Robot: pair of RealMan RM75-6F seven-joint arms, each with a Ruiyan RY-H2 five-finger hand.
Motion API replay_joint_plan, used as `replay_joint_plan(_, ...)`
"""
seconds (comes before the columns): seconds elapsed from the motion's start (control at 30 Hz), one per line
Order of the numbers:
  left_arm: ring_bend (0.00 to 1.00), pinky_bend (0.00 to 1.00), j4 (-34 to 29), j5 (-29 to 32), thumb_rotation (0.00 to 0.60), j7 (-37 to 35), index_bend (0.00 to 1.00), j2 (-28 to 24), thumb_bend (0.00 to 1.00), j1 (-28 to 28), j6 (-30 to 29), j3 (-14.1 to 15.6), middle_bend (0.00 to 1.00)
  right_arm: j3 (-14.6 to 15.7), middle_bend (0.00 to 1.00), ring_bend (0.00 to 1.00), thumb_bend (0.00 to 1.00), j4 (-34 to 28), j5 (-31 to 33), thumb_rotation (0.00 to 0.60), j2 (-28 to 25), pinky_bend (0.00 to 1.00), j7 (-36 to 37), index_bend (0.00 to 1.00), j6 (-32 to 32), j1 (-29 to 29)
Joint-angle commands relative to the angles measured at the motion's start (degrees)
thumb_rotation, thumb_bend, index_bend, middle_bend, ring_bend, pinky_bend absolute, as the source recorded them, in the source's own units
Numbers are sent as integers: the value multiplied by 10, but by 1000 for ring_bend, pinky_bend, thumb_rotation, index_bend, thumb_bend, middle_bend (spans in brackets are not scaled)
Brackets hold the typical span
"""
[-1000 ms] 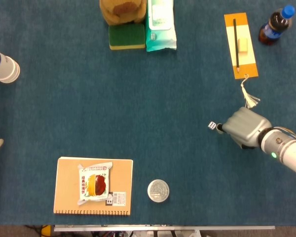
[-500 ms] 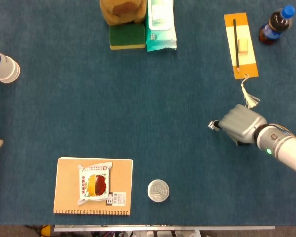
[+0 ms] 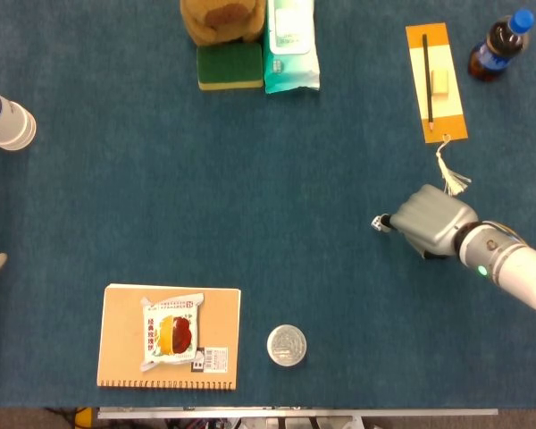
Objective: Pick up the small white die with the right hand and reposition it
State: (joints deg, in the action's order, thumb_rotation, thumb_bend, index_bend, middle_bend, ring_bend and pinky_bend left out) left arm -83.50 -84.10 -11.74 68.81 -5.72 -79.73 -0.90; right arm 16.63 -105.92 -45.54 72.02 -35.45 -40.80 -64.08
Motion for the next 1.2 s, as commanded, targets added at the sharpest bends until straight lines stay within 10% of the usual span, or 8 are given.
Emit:
replay_joint_plan(0.03,0,200,0,0,600,0,0,0,39,0,0,0,0,-4,1000,1000,1000,1,-8,600,0,1000,4,268,-5,5)
replay_joint_plan(1.2,0,200,2,1,600,-8,0,1,38,-1,3,0,0,-23,1000,1000,1000,1,-47,600,-11,1000,11,268,-4,34)
